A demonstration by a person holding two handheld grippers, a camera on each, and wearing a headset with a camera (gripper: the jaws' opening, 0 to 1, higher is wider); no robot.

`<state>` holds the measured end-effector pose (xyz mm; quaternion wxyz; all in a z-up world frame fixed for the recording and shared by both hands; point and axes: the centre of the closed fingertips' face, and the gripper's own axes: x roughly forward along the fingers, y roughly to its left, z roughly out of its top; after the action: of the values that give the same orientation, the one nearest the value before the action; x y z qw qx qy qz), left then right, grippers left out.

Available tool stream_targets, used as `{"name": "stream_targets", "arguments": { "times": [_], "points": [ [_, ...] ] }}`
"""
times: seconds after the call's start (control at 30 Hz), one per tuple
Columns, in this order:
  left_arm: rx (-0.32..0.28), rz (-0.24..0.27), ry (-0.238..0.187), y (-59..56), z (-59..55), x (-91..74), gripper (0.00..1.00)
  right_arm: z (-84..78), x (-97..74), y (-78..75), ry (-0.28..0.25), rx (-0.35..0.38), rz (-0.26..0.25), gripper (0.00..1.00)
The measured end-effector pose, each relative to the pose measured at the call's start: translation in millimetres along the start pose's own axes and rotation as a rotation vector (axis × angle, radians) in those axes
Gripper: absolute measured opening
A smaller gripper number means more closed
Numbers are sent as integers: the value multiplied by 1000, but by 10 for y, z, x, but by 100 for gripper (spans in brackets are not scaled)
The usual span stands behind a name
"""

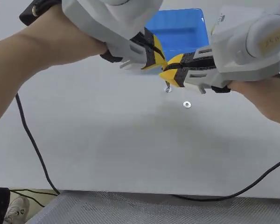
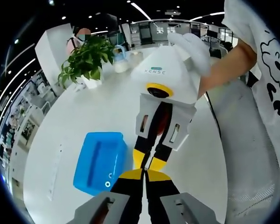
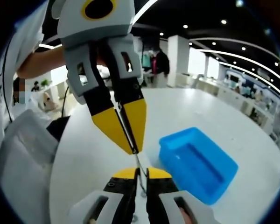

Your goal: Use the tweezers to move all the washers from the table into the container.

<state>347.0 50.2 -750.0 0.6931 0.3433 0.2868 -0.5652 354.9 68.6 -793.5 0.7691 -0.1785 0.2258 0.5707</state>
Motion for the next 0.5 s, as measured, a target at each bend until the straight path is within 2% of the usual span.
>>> {"name": "stream_targets", "arguments": {
  "times": [0.23,0.5],
  "points": [
    [18,8,9,-1,0,-8,0,15,-3,5,7,-6,-5,3],
    [0,4,13,10,-12,-24,0,35,14,35,11,5,9,3]
  ]
}}
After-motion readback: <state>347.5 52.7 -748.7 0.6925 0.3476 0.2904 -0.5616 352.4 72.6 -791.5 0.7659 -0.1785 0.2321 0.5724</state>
